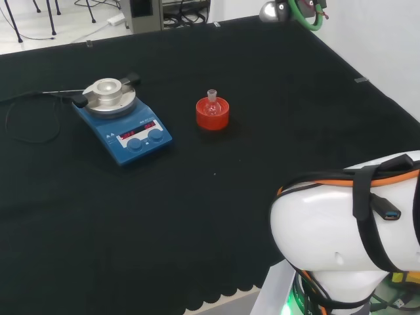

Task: Pick up the round-bottom flask.

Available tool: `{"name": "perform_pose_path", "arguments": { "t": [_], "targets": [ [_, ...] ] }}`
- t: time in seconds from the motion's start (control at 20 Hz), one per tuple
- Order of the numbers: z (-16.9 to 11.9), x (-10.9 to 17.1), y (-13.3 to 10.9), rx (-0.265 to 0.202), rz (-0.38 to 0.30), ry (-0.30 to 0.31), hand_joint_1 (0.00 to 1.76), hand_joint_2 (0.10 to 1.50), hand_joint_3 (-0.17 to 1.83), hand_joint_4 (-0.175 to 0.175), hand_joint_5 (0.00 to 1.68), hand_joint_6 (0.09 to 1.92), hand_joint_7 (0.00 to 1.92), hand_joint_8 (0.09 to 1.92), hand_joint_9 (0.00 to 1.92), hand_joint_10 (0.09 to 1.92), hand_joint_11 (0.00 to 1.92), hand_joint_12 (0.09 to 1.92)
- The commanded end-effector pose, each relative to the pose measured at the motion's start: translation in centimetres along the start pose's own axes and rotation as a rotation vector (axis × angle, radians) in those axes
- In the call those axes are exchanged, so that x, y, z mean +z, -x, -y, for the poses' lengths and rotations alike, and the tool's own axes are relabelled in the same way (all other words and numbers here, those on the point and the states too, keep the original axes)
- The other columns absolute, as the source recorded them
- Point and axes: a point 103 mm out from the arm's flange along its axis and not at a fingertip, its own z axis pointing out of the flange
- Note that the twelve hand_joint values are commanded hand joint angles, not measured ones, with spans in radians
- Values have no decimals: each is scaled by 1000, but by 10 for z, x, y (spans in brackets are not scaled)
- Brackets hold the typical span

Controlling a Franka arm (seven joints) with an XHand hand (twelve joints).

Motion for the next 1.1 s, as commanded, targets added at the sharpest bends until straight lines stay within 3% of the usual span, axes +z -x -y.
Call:
{"name": "perform_pose_path", "arguments": {
  "t": [0.05, 0.5, 0.55, 0.65, 0.75, 0.85, 0.95, 1.1],
  "targets": [
    [-5, 10, -3, 6, 0, 11, 8, 1282, 299, 3, 330, 87, 191, 502, 240, 621, 0, 1203],
    [-32, 42, -4, 53, -59, -1, 324, 1139, 229, -12, 367, 87, 253, 538, 324, 648, 0, 1272],
    [-41, 39, -28, -115, 150, 25, 335, 1133, 230, -13, 370, 87, 253, 540, 329, 649, 0, 1280],
    [-49, 57, -47, -71, 88, 28, 346, 1126, 235, -15, 377, 87, 254, 545, 336, 651, 0, 1296],
    [-75, 76, -31, -26, 11, 1, 352, 1122, 238, -18, 382, 87, 256, 549, 344, 653, 0, 1303],
    [-91, 86, -31, -13, -22, -14, 360, 1115, 242, -19, 387, 87, 257, 554, 350, 654, 0, 1317],
    [-121, 98, 2, 5, -95, -27, 371, 1106, 244, -21, 391, 87, 256, 557, 354, 655, 0, 1329],
    [-153, 117, 29, 48, -141, -50, 387, 1095, 249, -22, 395, 87, 257, 562, 360, 657, 0, 1341]
  ]
}}
